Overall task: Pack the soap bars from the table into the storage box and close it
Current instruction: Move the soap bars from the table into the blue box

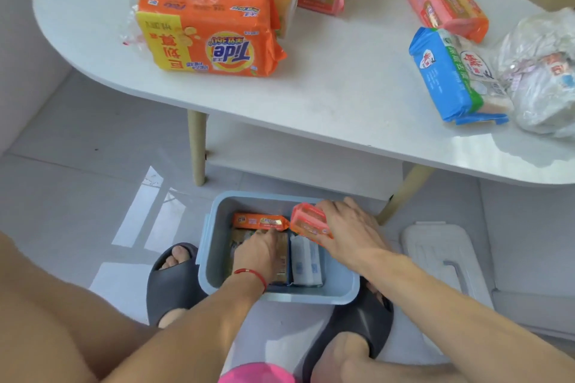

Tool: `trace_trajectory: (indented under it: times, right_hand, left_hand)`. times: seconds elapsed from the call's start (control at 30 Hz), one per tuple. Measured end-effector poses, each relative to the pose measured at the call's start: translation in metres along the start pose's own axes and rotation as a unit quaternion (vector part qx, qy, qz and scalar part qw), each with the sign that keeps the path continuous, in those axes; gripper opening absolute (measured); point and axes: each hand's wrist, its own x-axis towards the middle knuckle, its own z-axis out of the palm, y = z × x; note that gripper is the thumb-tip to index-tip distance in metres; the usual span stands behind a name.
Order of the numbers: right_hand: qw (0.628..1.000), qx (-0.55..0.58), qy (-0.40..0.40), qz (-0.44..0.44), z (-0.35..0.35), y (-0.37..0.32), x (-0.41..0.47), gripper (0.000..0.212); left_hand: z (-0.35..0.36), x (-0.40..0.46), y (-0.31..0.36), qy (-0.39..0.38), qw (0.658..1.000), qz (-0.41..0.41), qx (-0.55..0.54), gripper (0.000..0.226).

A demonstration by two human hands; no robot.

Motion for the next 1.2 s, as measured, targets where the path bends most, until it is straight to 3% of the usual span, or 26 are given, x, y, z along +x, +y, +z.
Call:
trace_trajectory:
  times: [0.07,0.2,0.3,0.5,0.6,0.73,0.9,1.0,1.1,1.2]
  right_hand:
    - [0.998,-0.055,-0.008,0.011,0.012,-0.013,0.005,0.045]
    - [0.990,-0.125,-0.064,0.031,0.042,-0.032,0.013,0.056]
    - [0.987,-0.139,-0.084,0.024,0.064,-0.042,0.021,0.045]
    - [0.986,-0.134,-0.087,0.034,0.087,-0.040,0.036,0.046]
    - [0.991,-0.099,-0.075,0.045,0.094,-0.036,0.034,0.056]
    - [0.995,0.020,-0.069,0.076,0.106,-0.037,0.008,0.091]
    - [0.976,0.152,-0.128,0.088,0.102,-0.030,0.003,0.102]
    - [0.963,0.199,-0.094,0.157,0.101,-0.026,-0.002,0.080]
    - [0.913,0.250,-0.192,0.260,0.101,-0.030,0.002,0.050]
    - [0.879,0.293,-0.244,0.286,0.100,-0.033,0.013,0.034]
  left_hand:
    - [-0.012,-0.008,-0.011,0.058,0.996,0.037,0.055,0.022]
    - [-0.024,-0.025,-0.032,0.103,0.976,0.101,0.165,0.017]
    - [-0.021,-0.030,-0.041,0.100,0.976,0.104,0.166,0.020]
    - [-0.022,-0.031,-0.040,0.114,0.978,0.108,0.135,0.021]
    - [-0.020,-0.031,-0.041,0.112,0.980,0.107,0.126,0.020]
    - [-0.019,-0.030,-0.042,0.119,0.979,0.116,0.117,0.021]
    - [-0.019,-0.032,-0.042,0.132,0.977,0.126,0.106,0.031]
    - [-0.019,-0.031,-0.043,0.165,0.971,0.129,0.113,0.031]
    - [-0.020,-0.032,-0.043,0.190,0.971,0.060,0.134,0.037]
    - [-0.018,-0.033,-0.038,0.176,0.975,0.003,0.133,0.055]
